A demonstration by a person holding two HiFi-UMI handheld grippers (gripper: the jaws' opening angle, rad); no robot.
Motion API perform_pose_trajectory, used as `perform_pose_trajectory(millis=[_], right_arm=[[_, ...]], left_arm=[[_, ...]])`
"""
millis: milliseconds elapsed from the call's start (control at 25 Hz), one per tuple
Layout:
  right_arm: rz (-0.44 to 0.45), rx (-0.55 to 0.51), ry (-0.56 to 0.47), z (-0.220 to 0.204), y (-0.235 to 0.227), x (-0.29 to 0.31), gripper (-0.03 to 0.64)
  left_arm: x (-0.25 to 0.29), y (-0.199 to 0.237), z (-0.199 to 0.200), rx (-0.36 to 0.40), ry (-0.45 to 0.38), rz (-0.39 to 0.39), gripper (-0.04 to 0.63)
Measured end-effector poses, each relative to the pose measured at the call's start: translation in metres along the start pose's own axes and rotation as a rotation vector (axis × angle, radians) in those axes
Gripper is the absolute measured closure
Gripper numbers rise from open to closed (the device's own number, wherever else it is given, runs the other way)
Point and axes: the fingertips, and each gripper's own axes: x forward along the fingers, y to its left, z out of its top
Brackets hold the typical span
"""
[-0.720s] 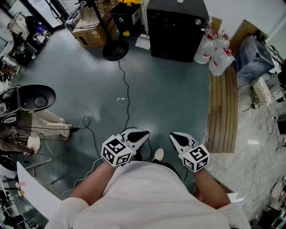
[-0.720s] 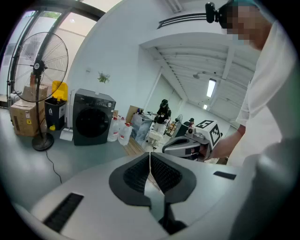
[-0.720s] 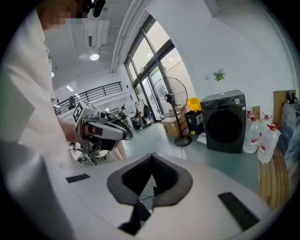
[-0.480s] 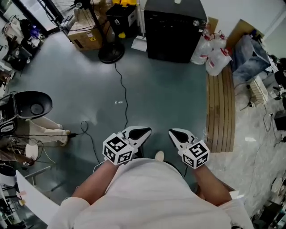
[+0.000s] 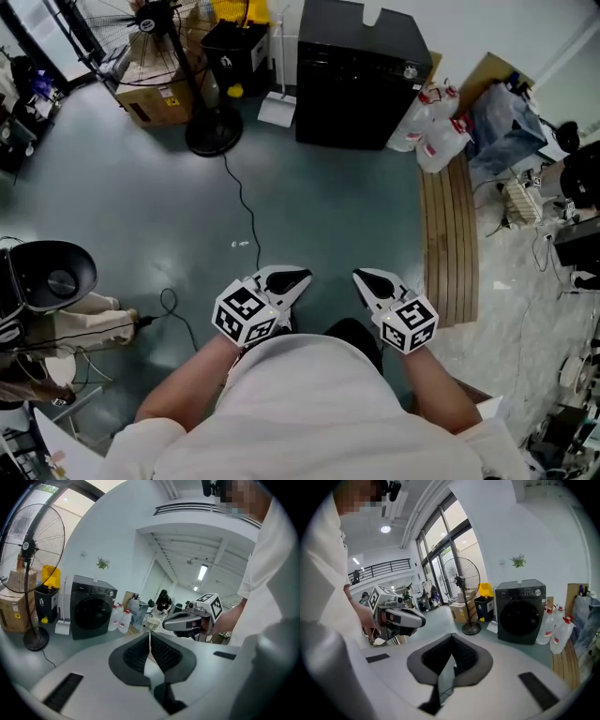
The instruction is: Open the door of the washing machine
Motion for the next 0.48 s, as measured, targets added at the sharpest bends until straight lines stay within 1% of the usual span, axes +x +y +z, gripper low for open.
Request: perform_pose_trajectory(millis=[80,160,200,240,360,480], right_arm=[[-0.014,0.005,0.005,0.008,0.001,0.017,0.606],[-0.016,0.000,0.016,0.015,0.001,0.028,0.565],[-0.016,-0.006,0.019,0.018,-0.003,0.032,0.564],[-0.017,-0.008,0.024,0.021,-0.009,0.036,0.573],[-0.012,0.011,0.040,0.027,-0.038,0.048,0.571],[0.011,0.015,0.045,0.035,-0.071,0.066,0.571]], left_arm=[[-0.003,0.023,0.004,0.012,0.011,-0.011,0.574],[-0.001,0.042,0.009,0.006,0.007,-0.015,0.574],[0.003,0.050,0.013,0.000,0.002,-0.014,0.574],[0.010,0.059,0.016,-0.006,-0.002,-0.012,0.574],[0.035,0.083,0.029,-0.023,-0.006,-0.002,0.574],[0.061,0.110,0.043,-0.026,0.013,0.021,0.574]])
